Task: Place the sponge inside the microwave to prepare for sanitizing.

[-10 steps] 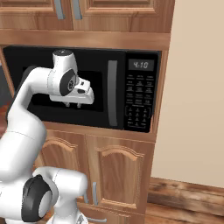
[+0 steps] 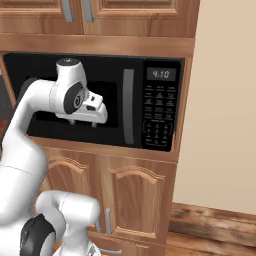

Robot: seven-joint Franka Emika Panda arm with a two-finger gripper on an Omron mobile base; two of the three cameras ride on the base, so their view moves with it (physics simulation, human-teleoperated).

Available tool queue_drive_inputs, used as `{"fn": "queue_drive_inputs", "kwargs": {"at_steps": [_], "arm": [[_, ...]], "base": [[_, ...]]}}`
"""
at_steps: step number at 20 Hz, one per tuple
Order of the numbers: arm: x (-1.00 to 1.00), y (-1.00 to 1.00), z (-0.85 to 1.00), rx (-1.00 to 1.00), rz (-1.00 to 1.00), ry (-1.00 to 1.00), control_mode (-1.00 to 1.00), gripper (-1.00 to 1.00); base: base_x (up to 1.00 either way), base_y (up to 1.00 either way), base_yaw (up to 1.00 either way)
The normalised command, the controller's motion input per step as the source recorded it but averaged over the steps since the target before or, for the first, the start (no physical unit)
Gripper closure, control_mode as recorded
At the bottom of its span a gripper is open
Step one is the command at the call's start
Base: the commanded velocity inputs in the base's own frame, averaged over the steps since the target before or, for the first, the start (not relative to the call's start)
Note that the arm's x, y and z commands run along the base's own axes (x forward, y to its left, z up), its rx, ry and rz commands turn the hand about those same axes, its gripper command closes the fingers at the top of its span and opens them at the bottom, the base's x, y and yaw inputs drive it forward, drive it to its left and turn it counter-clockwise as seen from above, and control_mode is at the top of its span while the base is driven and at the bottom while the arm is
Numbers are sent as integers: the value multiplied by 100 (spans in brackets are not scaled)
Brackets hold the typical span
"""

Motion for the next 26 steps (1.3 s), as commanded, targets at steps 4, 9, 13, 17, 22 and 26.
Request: {"fn": "queue_drive_inputs", "kwargs": {"at_steps": [4, 9, 13, 17, 22, 26], "arm": [[-28, -52, 0, 0, -9, -18, -100, -100], [-1, -43, 4, -1, -11, -4, -100, -100], [0, -33, 32, -1, -3, -8, -100, -100], [0, -26, 33, 0, 0, -18, -100, -100], [0, -38, -1, 0, -1, -16, -100, -100], [15, -21, -5, 0, 0, 0, -100, -100]], "base": [[0, 0, 0], [0, 0, 0], [0, 0, 0], [0, 0, 0], [0, 0, 0], [0, 0, 0]]}}
